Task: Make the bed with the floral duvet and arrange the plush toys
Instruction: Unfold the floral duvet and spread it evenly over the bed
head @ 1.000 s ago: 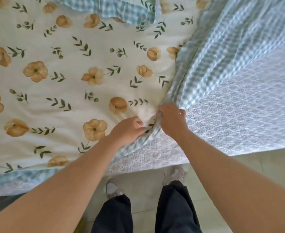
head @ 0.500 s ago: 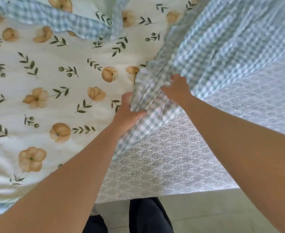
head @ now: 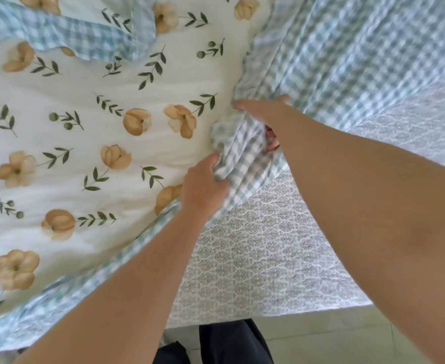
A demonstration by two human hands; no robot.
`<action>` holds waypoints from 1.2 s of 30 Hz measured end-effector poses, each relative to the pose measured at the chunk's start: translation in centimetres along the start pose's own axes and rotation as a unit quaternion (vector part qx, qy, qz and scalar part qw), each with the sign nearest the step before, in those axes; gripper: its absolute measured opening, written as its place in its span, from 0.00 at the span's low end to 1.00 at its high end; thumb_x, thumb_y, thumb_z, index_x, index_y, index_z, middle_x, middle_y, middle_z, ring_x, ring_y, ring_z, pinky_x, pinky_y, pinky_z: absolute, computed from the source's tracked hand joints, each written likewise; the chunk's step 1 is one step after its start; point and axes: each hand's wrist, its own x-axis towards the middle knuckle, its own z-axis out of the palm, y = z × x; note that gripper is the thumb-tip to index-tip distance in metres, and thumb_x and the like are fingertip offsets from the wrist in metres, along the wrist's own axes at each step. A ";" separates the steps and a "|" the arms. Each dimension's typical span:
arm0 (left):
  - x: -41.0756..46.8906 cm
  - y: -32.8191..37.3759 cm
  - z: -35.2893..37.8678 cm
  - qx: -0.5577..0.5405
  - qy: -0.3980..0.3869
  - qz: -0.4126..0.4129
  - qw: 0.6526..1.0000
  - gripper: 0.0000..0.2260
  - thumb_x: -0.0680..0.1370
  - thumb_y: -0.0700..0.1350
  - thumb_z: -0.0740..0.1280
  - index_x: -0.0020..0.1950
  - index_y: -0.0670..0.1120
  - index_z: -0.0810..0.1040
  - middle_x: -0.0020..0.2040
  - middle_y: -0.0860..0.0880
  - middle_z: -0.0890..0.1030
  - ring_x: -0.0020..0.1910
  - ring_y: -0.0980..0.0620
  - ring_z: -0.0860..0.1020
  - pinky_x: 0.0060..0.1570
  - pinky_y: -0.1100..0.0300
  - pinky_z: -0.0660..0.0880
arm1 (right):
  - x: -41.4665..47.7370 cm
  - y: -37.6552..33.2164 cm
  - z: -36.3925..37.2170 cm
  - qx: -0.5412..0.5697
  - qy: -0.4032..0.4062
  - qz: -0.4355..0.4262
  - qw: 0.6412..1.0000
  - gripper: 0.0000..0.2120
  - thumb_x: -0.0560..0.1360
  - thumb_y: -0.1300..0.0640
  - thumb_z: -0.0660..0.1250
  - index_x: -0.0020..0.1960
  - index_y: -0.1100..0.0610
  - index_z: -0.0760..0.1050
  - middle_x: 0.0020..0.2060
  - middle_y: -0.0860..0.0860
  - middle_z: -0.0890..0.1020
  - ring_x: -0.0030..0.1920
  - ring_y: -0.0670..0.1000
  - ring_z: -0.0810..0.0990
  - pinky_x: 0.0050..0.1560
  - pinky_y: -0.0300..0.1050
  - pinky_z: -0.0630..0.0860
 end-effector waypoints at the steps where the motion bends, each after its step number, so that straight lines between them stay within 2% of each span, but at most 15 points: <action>1: -0.4 0.2 0.2 0.007 -0.010 0.015 1.000 0.12 0.73 0.37 0.65 0.56 0.42 0.76 0.33 0.55 0.75 0.25 0.59 0.69 0.25 0.69 0.62 | 0.1 0.0 0.2 -0.017 0.007 -0.004 1.000 0.51 0.64 0.44 0.75 0.75 0.54 0.46 0.58 0.58 0.72 0.57 0.61 0.77 0.52 0.60 0.79; 5: -1.4 0.9 0.8 -0.008 -0.107 0.018 0.994 0.14 0.73 0.37 0.68 0.58 0.45 0.75 0.38 0.56 0.74 0.26 0.60 0.68 0.21 0.73 0.63 | 0.7 1.2 -0.4 -0.017 0.014 -0.030 0.999 0.26 0.75 0.64 0.61 0.71 0.62 0.58 0.56 0.60 0.76 0.55 0.60 0.79 0.54 0.56 0.80; 8: -1.8 0.6 1.0 -0.025 -0.194 -0.026 0.980 0.13 0.72 0.39 0.69 0.56 0.46 0.75 0.37 0.54 0.73 0.29 0.59 0.69 0.26 0.71 0.66 | 0.2 4.5 -1.6 0.034 0.059 -0.025 0.997 0.13 0.77 0.63 0.60 0.60 0.66 0.70 0.38 0.52 0.73 0.44 0.50 0.78 0.56 0.48 0.79; 10: -2.7 0.2 1.4 -0.009 -0.246 -0.019 0.969 0.13 0.73 0.42 0.70 0.56 0.47 0.74 0.38 0.53 0.75 0.30 0.57 0.71 0.29 0.68 0.70 | -0.9 7.6 -2.2 0.051 0.100 -0.035 0.993 0.07 0.79 0.62 0.58 0.50 0.65 0.73 0.33 0.49 0.67 0.35 0.48 0.69 0.45 0.43 0.74; 13: -5.2 -0.9 2.8 0.113 -0.298 0.040 0.947 0.13 0.76 0.49 0.68 0.57 0.46 0.75 0.39 0.51 0.78 0.29 0.56 0.73 0.30 0.63 0.76 | -3.3 13.1 -2.6 0.051 0.140 0.008 0.989 0.16 0.80 0.64 0.57 0.34 0.57 0.60 0.32 0.51 0.63 0.31 0.48 0.61 0.33 0.37 0.64; 15: -7.6 -1.6 3.7 0.181 -0.314 0.089 0.928 0.15 0.78 0.52 0.66 0.61 0.47 0.75 0.40 0.51 0.79 0.30 0.56 0.77 0.31 0.64 0.78 | -4.0 17.0 -3.4 0.280 0.097 0.030 0.955 0.14 0.78 0.66 0.58 0.36 0.54 0.63 0.34 0.49 0.68 0.31 0.46 0.66 0.30 0.36 0.67; 18: -10.6 -2.7 4.3 0.208 -0.343 0.137 0.906 0.10 0.79 0.52 0.65 0.57 0.50 0.77 0.40 0.53 0.79 0.32 0.56 0.77 0.31 0.65 0.76 | -7.2 23.4 -4.0 0.368 0.132 0.109 0.914 0.11 0.77 0.70 0.57 0.45 0.55 0.71 0.35 0.50 0.72 0.31 0.47 0.69 0.28 0.40 0.67; 20: -11.9 -3.5 4.4 0.237 -0.374 0.160 0.882 0.02 0.77 0.49 0.66 0.46 0.53 0.74 0.36 0.55 0.76 0.31 0.57 0.73 0.30 0.66 0.71 | -9.3 27.2 -3.4 0.393 0.128 0.137 0.900 0.14 0.76 0.72 0.56 0.51 0.57 0.73 0.37 0.52 0.74 0.33 0.48 0.70 0.30 0.42 0.66; 21: -12.5 -4.1 4.5 0.251 -0.392 0.160 0.871 0.06 0.75 0.47 0.66 0.40 0.54 0.70 0.34 0.56 0.73 0.31 0.57 0.71 0.31 0.66 0.68 | -10.1 28.3 -2.8 0.397 0.129 0.146 0.897 0.13 0.75 0.72 0.57 0.51 0.57 0.73 0.39 0.54 0.75 0.34 0.50 0.71 0.31 0.42 0.66; 24: -13.9 -6.2 4.8 0.271 -0.469 0.154 0.826 0.09 0.72 0.45 0.66 0.36 0.53 0.67 0.35 0.55 0.72 0.34 0.55 0.71 0.35 0.63 0.67 | -11.5 29.5 -1.0 0.365 0.173 0.166 0.899 0.08 0.74 0.68 0.64 0.50 0.59 0.73 0.42 0.56 0.78 0.35 0.52 0.72 0.30 0.41 0.67; 27: -14.2 -6.7 4.6 0.274 -0.500 0.158 0.806 0.01 0.73 0.49 0.67 0.43 0.55 0.77 0.43 0.57 0.78 0.41 0.56 0.76 0.45 0.61 0.74 | -12.0 28.5 -0.1 0.304 0.259 0.151 0.904 0.25 0.70 0.66 0.73 0.62 0.55 0.68 0.59 0.58 0.75 0.45 0.55 0.75 0.34 0.42 0.70; 30: -14.0 -5.8 4.9 0.240 -0.457 0.194 0.835 0.10 0.73 0.46 0.66 0.33 0.48 0.70 0.34 0.51 0.72 0.32 0.54 0.68 0.36 0.59 0.68 | -12.6 26.9 -1.1 0.025 0.326 0.006 0.945 0.36 0.72 0.55 0.73 0.72 0.49 0.57 0.69 0.58 0.62 0.60 0.60 0.72 0.47 0.51 0.79; 32: -13.7 -4.7 5.3 0.204 -0.409 0.223 0.861 0.03 0.72 0.48 0.68 0.42 0.51 0.76 0.41 0.54 0.74 0.39 0.54 0.71 0.39 0.59 0.70 | -12.5 26.1 -2.1 -0.099 0.315 -0.095 0.939 0.39 0.71 0.51 0.73 0.74 0.45 0.54 0.71 0.57 0.59 0.65 0.61 0.69 0.53 0.54 0.79; 34: -13.6 -3.8 6.3 0.193 -0.383 0.238 0.872 0.18 0.73 0.54 0.69 0.61 0.52 0.74 0.54 0.55 0.73 0.52 0.56 0.71 0.49 0.60 0.73 | -11.9 26.0 -3.4 -0.106 0.295 -0.104 0.944 0.39 0.71 0.51 0.73 0.74 0.42 0.54 0.72 0.56 0.57 0.66 0.61 0.69 0.50 0.53 0.79; 36: -13.4 -2.4 7.3 0.163 -0.355 0.236 0.890 0.21 0.75 0.54 0.68 0.66 0.51 0.70 0.57 0.55 0.72 0.54 0.56 0.71 0.53 0.62 0.72 | -11.3 26.8 -4.8 -0.102 0.274 -0.069 0.954 0.36 0.72 0.53 0.72 0.73 0.42 0.56 0.72 0.55 0.55 0.66 0.61 0.67 0.48 0.54 0.78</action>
